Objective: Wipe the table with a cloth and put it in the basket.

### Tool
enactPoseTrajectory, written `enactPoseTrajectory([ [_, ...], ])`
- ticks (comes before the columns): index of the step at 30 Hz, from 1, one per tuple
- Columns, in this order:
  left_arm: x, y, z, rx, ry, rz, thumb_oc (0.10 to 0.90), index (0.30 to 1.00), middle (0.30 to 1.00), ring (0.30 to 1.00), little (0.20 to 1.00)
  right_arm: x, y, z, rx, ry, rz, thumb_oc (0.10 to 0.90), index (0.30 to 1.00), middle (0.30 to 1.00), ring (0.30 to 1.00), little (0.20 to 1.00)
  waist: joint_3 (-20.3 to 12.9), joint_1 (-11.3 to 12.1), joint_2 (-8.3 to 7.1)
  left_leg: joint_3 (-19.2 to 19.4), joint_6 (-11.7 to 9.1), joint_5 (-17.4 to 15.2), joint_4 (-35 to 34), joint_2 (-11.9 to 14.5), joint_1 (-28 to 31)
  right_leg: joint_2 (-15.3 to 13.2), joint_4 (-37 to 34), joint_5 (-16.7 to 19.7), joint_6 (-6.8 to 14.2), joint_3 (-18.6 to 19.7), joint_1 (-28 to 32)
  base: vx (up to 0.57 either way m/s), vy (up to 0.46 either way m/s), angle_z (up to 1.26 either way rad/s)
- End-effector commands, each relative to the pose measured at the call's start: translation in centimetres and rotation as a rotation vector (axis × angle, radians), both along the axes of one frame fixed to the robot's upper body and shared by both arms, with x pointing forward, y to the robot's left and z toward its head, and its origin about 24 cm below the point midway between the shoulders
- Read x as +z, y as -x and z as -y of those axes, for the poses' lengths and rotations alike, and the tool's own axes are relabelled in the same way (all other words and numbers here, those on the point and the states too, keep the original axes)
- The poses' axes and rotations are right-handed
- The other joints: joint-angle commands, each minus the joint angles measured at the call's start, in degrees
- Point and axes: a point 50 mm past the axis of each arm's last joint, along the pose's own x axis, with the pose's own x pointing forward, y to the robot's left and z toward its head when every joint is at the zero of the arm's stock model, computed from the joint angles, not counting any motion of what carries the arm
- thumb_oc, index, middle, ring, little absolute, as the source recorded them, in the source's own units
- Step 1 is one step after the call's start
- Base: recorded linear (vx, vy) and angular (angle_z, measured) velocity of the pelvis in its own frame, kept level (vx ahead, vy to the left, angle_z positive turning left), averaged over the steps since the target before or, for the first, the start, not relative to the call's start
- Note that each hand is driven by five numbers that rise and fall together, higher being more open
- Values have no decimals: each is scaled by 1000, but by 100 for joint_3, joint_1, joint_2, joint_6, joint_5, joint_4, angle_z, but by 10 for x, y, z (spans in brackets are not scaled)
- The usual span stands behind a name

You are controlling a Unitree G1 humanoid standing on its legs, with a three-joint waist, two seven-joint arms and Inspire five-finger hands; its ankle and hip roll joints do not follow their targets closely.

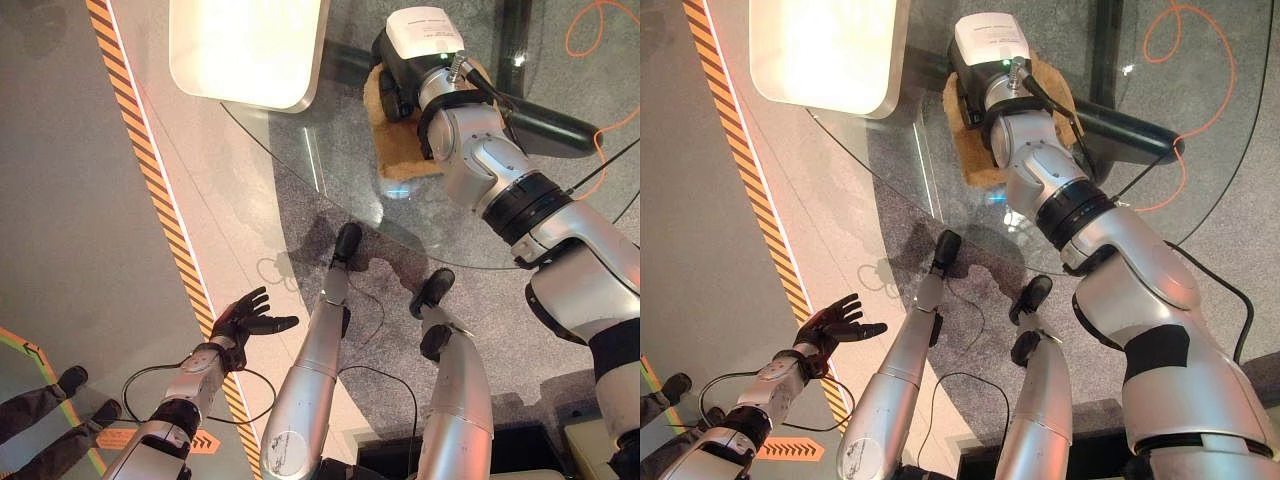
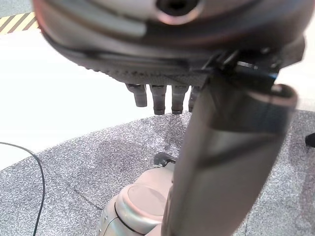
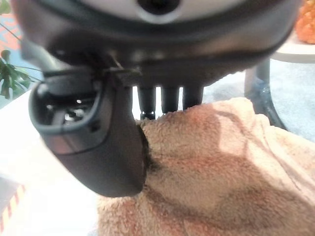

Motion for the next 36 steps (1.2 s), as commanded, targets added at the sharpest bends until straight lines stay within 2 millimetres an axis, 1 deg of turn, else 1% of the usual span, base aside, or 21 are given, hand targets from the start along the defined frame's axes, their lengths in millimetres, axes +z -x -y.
enactPoseTrajectory([
  [1, -24, 34, -11, -5, -35, -93, 800, 900, 900, 900, 900, 41, 37, -72, 287, 86, 227, 100, 300, 300, 300, 200, -83, 73, 141, 83, 429, -465, 615, -100, -59, -439, -940, 714, 503, -241, 520, 0, 0, 0],
  [5, -24, 34, -13, -4, -35, -94, 800, 900, 900, 900, 900, 43, 36, -69, 261, 87, 239, 100, 300, 300, 300, 200, -83, 79, 142, 78, 422, -463, 623, -99, -69, -440, -946, 717, 508, -248, 526, 0, 0, 0],
  [7, -23, 32, -13, -3, -34, -95, 800, 900, 900, 900, 900, 45, 34, -65, 214, 90, 250, 100, 300, 300, 300, 200, -83, 77, 133, 82, 416, -464, 637, -94, -68, -440, -936, 718, 510, -247, 531, 0, 0, 0],
  [11, -21, 31, -15, 2, -35, -96, 800, 900, 900, 900, 900, 52, 28, -48, 113, 79, 271, 100, 300, 300, 300, 200, -83, 71, 121, 77, 409, -476, 667, -79, -81, -442, -904, 711, 518, -241, 525, 0, 0, 0],
  [12, -21, 31, -15, 5, -41, -96, 800, 900, 900, 900, 900, 56, 22, -32, 38, 53, 281, 100, 300, 300, 300, 200, -83, 75, 103, 67, 405, -479, 669, -66, -85, -444, -928, 722, 521, -258, 547, 0, 0, 0],
  [14, -21, 33, -16, 6, -43, -94, 800, 900, 900, 900, 900, 58, 18, -19, -13, 30, 291, 100, 300, 300, 300, 200, -83, 80, 93, 59, 404, -484, 675, -55, -93, -441, -939, 730, 521, -273, 556, 4, -27, 7],
  [15, -21, 34, -19, 7, -45, -94, 800, 900, 900, 900, 900, 63, 13, -1, -83, 1, 301, 100, 300, 300, 300, 200, -83, 85, 91, 49, 402, -489, 683, -46, -103, -443, -935, 739, 521, -283, 549, 6, -25, 10],
  [21, -22, 38, -22, 7, -46, -90, 800, 900, 900, 900, 900, 80, 10, 55, -307, -20, 348, 100, 300, 300, 300, 200, -83, 82, 103, 38, 406, -504, 698, -33, -153, -468, -964, 772, 527, -308, 521, 1, -4, 1],
  [25, -21, 40, -25, 10, -41, -89, 800, 900, 900, 900, 900, 88, 13, 88, -419, 3, 371, 100, 300, 300, 300, 200, -83, 60, 107, 43, 416, -503, 702, -25, -177, -485, -946, 778, 526, -301, 483, 0, 0, 0],
  [28, -21, 40, -27, 12, -37, -90, 800, 900, 900, 900, 900, 90, 16, 107, -485, 16, 380, 100, 300, 300, 300, 200, -83, 26, 114, 58, 429, -510, 694, -25, -183, -498, -939, 779, 522, -290, 444, -1, 8, 1],
  [29, -21, 41, -28, 15, -33, -91, 800, 900, 900, 900, 900, 91, 18, 118, -532, 30, 383, 100, 300, 300, 300, 200, -83, 4, 117, 67, 431, -511, 697, -24, -185, -497, -931, 774, 518, -270, 426, -1, 24, 3],
  [33, -22, 42, -29, 21, -28, -92, 800, 900, 900, 900, 900, 93, 24, 142, -633, 47, 407, 100, 300, 300, 300, 200, -83, -34, 125, 91, 437, -518, 683, -6, -188, -504, -920, 764, 515, -244, 391, 0, 7, 1],
  [36, -22, 44, -33, 27, -29, -93, 800, 900, 900, 900, 900, 96, 32, 165, -713, 5, 434, 100, 300, 300, 300, 200, -83, -82, 100, 104, 440, -528, 679, 12, -194, -493, -939, 777, 518, -232, 377, 0, 0, 0],
])
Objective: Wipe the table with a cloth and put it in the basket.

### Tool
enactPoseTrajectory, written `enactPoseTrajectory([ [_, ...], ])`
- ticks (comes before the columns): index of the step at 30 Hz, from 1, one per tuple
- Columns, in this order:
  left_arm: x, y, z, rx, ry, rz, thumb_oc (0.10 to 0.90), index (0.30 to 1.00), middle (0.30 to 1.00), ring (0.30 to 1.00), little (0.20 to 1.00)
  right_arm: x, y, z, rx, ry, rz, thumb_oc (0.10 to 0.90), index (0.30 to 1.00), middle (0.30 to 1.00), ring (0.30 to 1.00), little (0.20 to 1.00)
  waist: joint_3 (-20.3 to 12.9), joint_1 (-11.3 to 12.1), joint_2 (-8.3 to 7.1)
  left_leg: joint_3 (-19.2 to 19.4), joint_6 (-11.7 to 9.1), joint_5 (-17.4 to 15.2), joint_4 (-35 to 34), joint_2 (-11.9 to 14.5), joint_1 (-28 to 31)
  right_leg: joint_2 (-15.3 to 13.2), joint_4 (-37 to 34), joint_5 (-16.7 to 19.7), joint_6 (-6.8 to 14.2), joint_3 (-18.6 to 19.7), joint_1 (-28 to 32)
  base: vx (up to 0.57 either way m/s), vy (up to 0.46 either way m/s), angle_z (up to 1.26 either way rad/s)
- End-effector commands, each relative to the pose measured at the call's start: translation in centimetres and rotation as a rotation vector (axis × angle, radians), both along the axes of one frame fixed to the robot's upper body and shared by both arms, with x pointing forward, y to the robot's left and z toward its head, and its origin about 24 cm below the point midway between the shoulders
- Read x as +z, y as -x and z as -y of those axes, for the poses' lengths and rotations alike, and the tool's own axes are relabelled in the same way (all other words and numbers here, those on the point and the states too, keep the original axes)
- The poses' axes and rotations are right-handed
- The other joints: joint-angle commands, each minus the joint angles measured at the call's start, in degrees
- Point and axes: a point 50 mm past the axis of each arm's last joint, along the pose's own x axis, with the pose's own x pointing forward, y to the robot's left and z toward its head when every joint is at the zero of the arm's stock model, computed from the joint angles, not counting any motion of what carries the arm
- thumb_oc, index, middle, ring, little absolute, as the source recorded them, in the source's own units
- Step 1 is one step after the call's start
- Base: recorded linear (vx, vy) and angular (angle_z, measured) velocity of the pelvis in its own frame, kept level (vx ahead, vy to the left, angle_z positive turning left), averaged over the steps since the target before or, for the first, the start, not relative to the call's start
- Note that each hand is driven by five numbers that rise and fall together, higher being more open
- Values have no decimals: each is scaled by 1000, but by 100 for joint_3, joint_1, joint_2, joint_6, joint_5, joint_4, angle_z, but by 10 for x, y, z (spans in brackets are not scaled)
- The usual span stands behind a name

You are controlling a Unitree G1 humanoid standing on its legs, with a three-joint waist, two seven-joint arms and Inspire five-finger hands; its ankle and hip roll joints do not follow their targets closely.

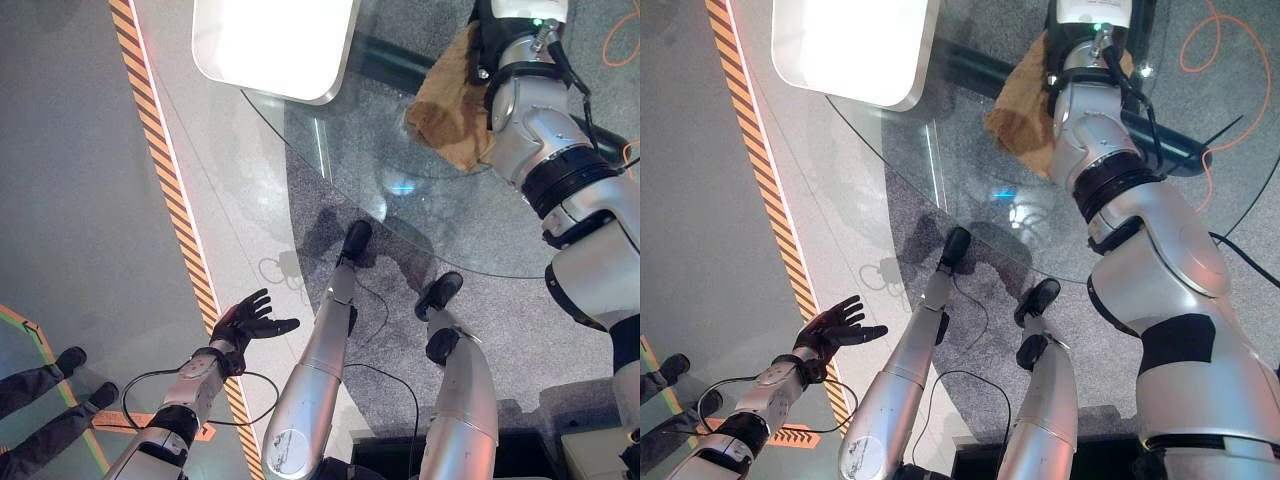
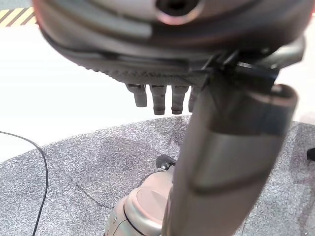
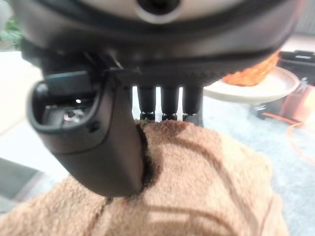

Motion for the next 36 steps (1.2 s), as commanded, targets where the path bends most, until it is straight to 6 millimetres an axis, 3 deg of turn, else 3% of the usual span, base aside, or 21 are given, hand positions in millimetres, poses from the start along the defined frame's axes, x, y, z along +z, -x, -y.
enactPoseTrajectory([
  [1, -20, 37, -30, 55, -49, -104, 800, 900, 900, 900, 900, 66, 41, 70, -316, 105, 254, 100, 300, 300, 300, 200, -84, -263, 96, 224, 409, -583, 670, 125, -88, -369, -918, 785, 477, -99, 380, 0, 0, 0],
  [9, -18, 36, -35, 71, -37, -105, 800, 900, 900, 900, 900, 70, 59, 107, -418, -10, 335, 100, 300, 300, 300, 200, -84, -418, 60, 303, 421, -601, 631, 156, -69, -308, -971, 809, 478, -13, 335, 0, 0, 0],
  [23, -20, 36, -36, 85, -22, -107, 800, 900, 900, 900, 900, 65, 72, 132, -468, -184, 449, 100, 300, 300, 300, 200, -84, -525, 49, 363, 404, -617, 564, 180, -29, -266, -1043, 803, 475, 65, 332, 0, 1, 0],
  [30, -19, 33, -33, 83, -22, -106, 800, 900, 900, 900, 900, 61, 60, 115, -332, -233, 437, 100, 300, 300, 300, 200, -84, -532, 53, 385, 392, -607, 511, 182, 10, -259, -1083, 805, 476, 65, 361, 0, 0, 0],
  [36, -19, 30, -28, 69, -24, -104, 800, 900, 900, 900, 900, 63, 41, 67, -148, -175, 392, 100, 300, 300, 300, 200, -84, -476, 59, 385, 367, -597, 465, 172, 58, -281, -1133, 798, 475, 19, 421, -8, -2, -3],
])
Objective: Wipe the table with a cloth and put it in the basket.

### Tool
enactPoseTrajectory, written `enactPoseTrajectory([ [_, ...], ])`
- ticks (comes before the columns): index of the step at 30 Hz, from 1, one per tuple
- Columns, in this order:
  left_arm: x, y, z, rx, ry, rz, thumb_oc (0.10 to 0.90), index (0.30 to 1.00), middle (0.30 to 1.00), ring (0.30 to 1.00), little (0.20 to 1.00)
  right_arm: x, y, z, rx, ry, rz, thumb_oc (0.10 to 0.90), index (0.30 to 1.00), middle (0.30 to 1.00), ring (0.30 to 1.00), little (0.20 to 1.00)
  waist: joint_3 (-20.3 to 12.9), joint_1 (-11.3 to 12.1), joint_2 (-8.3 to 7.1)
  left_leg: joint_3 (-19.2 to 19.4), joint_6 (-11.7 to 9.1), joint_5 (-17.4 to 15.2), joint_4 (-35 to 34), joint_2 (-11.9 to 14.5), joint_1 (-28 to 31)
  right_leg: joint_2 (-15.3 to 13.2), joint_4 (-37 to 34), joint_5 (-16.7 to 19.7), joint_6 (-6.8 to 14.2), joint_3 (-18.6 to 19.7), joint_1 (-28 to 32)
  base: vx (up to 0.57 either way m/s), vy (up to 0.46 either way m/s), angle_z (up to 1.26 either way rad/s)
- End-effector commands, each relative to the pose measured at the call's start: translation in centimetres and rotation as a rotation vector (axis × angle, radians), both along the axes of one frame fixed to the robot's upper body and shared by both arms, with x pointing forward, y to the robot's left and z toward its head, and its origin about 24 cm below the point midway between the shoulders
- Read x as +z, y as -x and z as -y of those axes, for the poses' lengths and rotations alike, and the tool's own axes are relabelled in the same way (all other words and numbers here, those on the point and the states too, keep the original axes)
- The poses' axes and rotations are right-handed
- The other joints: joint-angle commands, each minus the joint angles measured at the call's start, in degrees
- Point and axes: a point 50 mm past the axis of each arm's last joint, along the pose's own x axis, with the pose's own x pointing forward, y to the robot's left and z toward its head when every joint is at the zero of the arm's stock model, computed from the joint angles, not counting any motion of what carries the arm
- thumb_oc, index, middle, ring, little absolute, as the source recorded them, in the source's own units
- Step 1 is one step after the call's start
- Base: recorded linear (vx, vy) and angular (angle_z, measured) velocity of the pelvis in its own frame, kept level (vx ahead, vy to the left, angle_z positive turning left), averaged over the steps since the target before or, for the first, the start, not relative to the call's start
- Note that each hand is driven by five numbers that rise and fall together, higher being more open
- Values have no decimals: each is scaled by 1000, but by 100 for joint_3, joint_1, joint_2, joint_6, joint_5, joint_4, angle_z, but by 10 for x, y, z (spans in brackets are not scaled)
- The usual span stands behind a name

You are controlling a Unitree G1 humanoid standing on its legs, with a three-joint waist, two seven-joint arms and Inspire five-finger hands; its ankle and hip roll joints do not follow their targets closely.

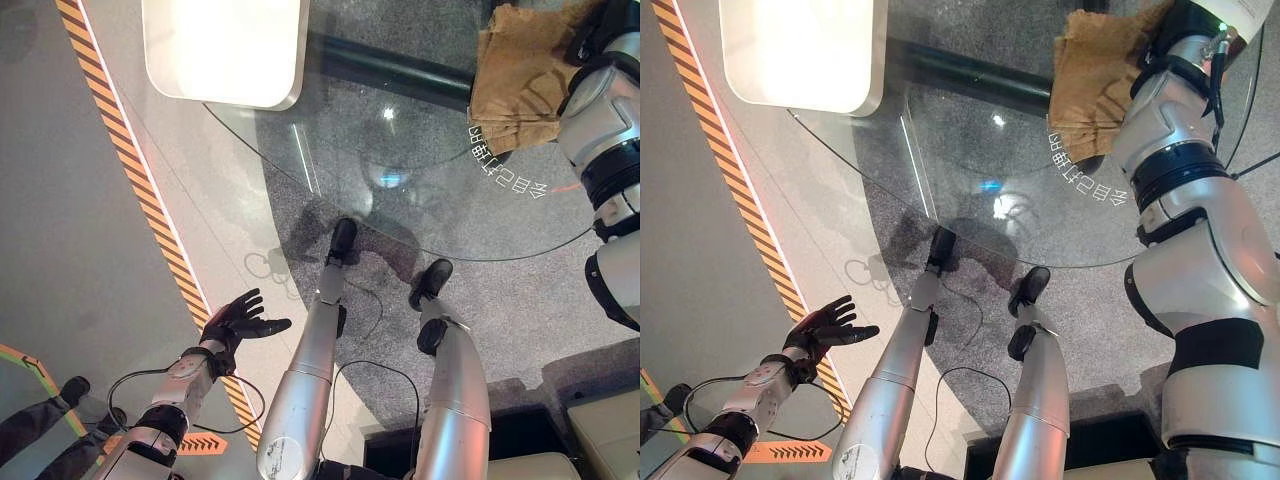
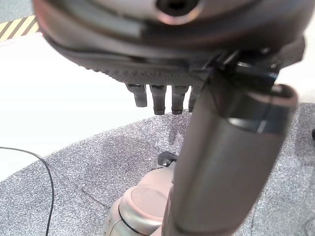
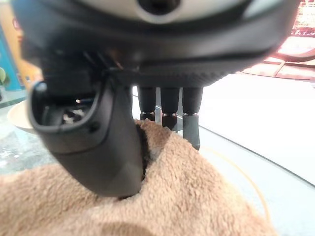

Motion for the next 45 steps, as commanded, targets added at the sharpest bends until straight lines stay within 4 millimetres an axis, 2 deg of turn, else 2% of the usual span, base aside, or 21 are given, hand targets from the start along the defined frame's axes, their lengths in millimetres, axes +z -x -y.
enactPoseTrajectory([
  [1, -22, 29, -15, 46, -13, -100, 800, 900, 900, 900, 900, 50, 20, -1, -21, 174, 156, 100, 300, 300, 300, 200, -87, 115, 69, 215, 283, -622, 481, 183, 131, -297, -960, 641, 361, -122, 477, 0, 0, 0],
  [2, -22, 28, -13, 40, -12, -99, 800, 900, 900, 900, 900, 51, 16, -18, 30, 198, 149, 100, 300, 300, 300, 200, -87, 141, 72, 215, 275, -619, 477, 183, 137, -308, -959, 628, 358, -138, 491, 0, 0, 0],
  [3, -22, 28, -12, 40, -12, -99, 800, 900, 900, 900, 900, 50, 15, -23, 48, 207, 146, 100, 300, 300, 300, 200, -87, 145, 75, 213, 272, -620, 480, 181, 137, -311, -953, 622, 358, -140, 490, 0, 0, 0],
  [7, -25, 29, -5, 28, -13, -100, 800, 900, 900, 900, 900, 47, 7, -65, 168, 279, 114, 100, 300, 300, 300, 200, -87, 219, 93, 208, 259, -604, 454, 169, 160, -312, -963, 584, 342, -184, 548, -3, 1, -1],
  [15, -24, 25, 3, 10, -14, -91, 800, 900, 900, 900, 900, 30, 0, -119, 339, 377, 40, 100, 300, 300, 300, 200, -87, 340, 131, 194, 257, -553, 376, 147, 192, -325, -978, 556, 340, -264, 624, 0, 0, 0],
  [27, -25, 23, 9, -11, -29, -85, 800, 900, 900, 900, 900, 3, -1, -175, 561, 439, -26, 100, 300, 300, 300, 200, -87, 450, 159, 155, 247, -523, 371, 114, 183, -326, -1006, 551, 352, -323, 688, 0, 0, 0],
  [34, -24, 22, 10, -16, -29, -81, 800, 900, 900, 900, 900, -8, 8, -209, 715, 474, -31, 100, 300, 300, 300, 200, -87, 462, 169, 146, 248, -499, 380, 95, 178, -309, -1011, 578, 366, -299, 684, 0, 0, 0],
  [45, -23, 19, 12, -22, -34, -76, 800, 900, 900, 900, 900, -23, 23, -245, 905, 492, -32, 100, 300, 300, 300, 200, -87, 453, 152, 127, 261, -469, 376, 92, 138, -293, -1038, 631, 384, -283, 650, 0, 0, 0],
])
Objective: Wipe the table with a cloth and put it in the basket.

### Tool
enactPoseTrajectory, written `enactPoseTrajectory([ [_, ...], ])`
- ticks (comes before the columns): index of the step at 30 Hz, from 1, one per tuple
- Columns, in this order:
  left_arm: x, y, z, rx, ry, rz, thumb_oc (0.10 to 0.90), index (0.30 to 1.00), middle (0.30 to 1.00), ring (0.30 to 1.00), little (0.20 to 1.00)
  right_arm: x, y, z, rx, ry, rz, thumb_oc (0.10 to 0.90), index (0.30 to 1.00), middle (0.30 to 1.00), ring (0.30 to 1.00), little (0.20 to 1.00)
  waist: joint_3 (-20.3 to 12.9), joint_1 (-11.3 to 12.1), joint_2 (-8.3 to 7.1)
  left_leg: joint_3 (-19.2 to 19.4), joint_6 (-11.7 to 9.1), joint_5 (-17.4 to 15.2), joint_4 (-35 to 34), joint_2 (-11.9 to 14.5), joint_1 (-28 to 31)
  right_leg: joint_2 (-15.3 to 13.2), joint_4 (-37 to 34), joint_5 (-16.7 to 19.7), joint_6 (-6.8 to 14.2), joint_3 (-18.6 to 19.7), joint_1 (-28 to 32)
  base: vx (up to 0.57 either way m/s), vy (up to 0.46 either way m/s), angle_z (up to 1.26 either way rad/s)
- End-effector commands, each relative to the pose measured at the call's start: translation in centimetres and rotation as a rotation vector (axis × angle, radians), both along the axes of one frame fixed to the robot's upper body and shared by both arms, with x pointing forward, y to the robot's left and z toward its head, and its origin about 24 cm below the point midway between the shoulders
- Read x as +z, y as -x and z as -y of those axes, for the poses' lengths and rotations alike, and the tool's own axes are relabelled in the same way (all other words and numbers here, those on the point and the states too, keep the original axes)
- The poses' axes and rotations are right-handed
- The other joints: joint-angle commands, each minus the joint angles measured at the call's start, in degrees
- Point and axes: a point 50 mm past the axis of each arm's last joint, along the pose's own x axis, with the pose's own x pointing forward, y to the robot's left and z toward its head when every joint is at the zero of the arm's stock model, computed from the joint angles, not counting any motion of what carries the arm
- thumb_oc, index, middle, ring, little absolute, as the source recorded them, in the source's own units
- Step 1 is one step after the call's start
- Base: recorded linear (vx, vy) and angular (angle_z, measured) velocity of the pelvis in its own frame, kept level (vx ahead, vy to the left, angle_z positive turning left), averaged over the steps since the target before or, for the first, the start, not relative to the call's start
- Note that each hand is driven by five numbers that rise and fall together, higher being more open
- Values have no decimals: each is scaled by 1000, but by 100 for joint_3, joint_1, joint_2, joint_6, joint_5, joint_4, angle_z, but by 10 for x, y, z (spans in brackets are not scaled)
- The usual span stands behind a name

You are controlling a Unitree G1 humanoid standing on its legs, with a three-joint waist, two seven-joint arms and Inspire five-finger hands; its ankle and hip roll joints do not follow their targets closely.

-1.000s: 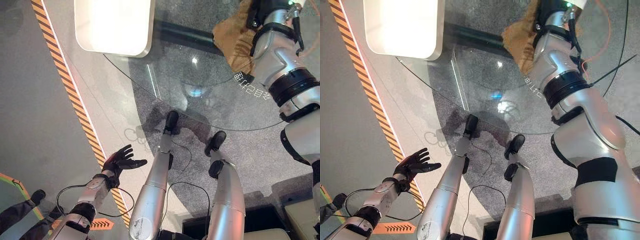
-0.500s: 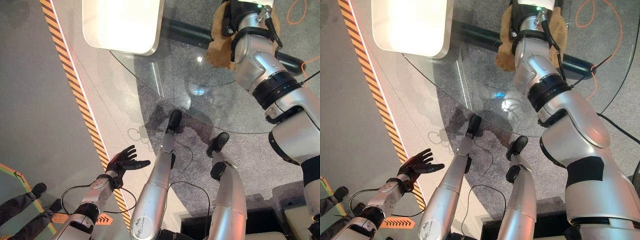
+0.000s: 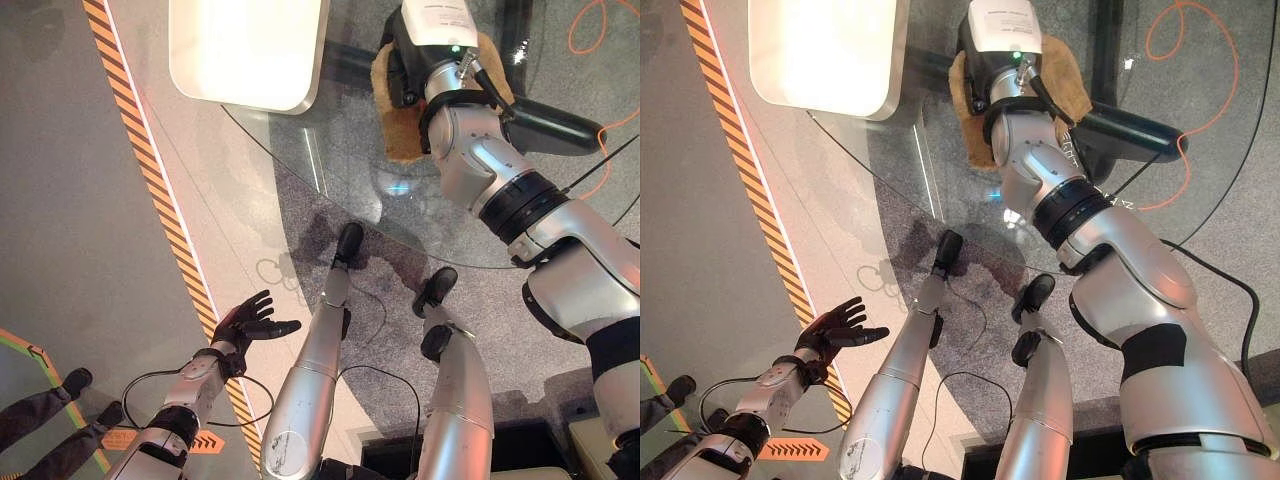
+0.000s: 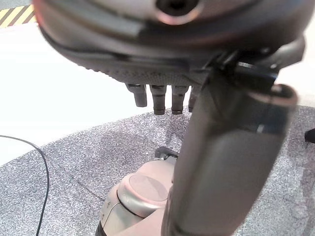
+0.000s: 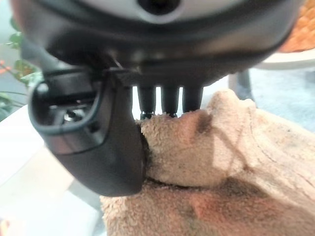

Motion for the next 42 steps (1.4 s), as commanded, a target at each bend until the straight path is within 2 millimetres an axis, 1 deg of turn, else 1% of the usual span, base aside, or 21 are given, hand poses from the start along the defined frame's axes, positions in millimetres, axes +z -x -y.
enactPoseTrajectory([
  [1, -18, 20, -5, 3, -56, -74, 800, 900, 900, 900, 900, 20, 37, -83, 382, 54, 118, 100, 300, 300, 300, 200, -80, 115, 111, 123, 324, -508, 596, 11, -112, -340, -1020, 674, 430, -254, 520, 0, 0, 0],
  [7, -18, 18, -3, 6, -52, -70, 800, 900, 900, 900, 900, 8, 42, -93, 436, 74, 83, 100, 300, 300, 300, 200, -80, 102, 134, 123, 333, -493, 580, -2, -97, -342, -1010, 676, 435, -230, 513, 0, 0, 0],
  [10, -17, 17, -3, 12, -45, -58, 800, 900, 900, 900, 900, 5, 43, -96, 438, 73, 79, 100, 300, 300, 300, 200, -80, 90, 144, 122, 334, -483, 594, -6, -109, -342, -988, 683, 432, -213, 487, 0, 0, 0],
  [14, -11, 11, -2, 39, -15, -10, 800, 900, 900, 900, 900, 5, 41, -94, 417, 42, 91, 100, 300, 300, 300, 200, -80, 76, 143, 128, 327, -482, 605, 4, -125, -339, -973, 683, 432, -187, 466, 0, 0, 0],
  [16, -7, 8, -1, 61, 10, 19, 800, 900, 900, 900, 900, 6, 39, -90, 400, 13, 95, 100, 300, 300, 300, 200, -80, 75, 143, 136, 329, -481, 607, 14, -122, -342, -960, 679, 432, -184, 468, 0, 0, 0],
  [19, 4, 1, -4, 138, 54, 92, 800, 900, 900, 900, 900, 10, 35, -80, 370, -62, 114, 100, 300, 300, 300, 200, -80, 68, 129, 134, 325, -500, 633, 24, -116, -340, -935, 667, 432, -177, 476, 0, 0, 0],
  [20, 12, -4, -6, 177, 64, 146, 800, 900, 900, 900, 900, 14, 33, -74, 354, -104, 127, 100, 300, 300, 300, 200, -80, 60, 124, 138, 324, -510, 650, 25, -107, -335, -913, 656, 430, -162, 475, 0, 0, 0],
  [23, 28, -13, -13, 263, 81, 226, 800, 900, 900, 900, 900, 21, 30, -61, 323, -193, 155, 100, 300, 300, 300, 200, -80, 54, 128, 145, 325, -536, 689, 16, -103, -348, -862, 624, 434, -141, 465, 0, 0, 0],
  [28, 63, -25, -43, 434, 68, 393, 800, 900, 900, 900, 900, 39, 30, -36, 296, -344, 234, 100, 300, 300, 300, 200, -80, 38, 64, 137, 317, -588, 788, 24, -112, -370, -827, 602, 445, -143, 459, 2, -48, 1],
  [33, 95, -33, -66, 523, 85, 521, 800, 900, 900, 900, 900, 53, 35, -22, 316, -415, 291, 100, 300, 300, 300, 200, -80, -45, 1, 169, 317, -630, 849, 64, -112, -340, -769, 553, 424, -98, 455, 0, 0, 0],
  [39, 115, -36, -78, 600, 109, 622, 800, 900, 900, 900, 900, 59, 42, -12, 338, -470, 338, 100, 300, 300, 300, 200, -80, -139, -65, 198, 323, -657, 910, 97, -136, -299, -738, 522, 403, -52, 449, 0, 0, 0],
  [42, 134, -38, -82, 626, 124, 714, 800, 900, 900, 900, 900, 61, 45, -5, 349, -492, 357, 100, 300, 300, 300, 200, -80, -195, -96, 212, 330, -663, 915, 107, -142, -265, -723, 506, 387, -12, 436, -2, 1, -1],
])
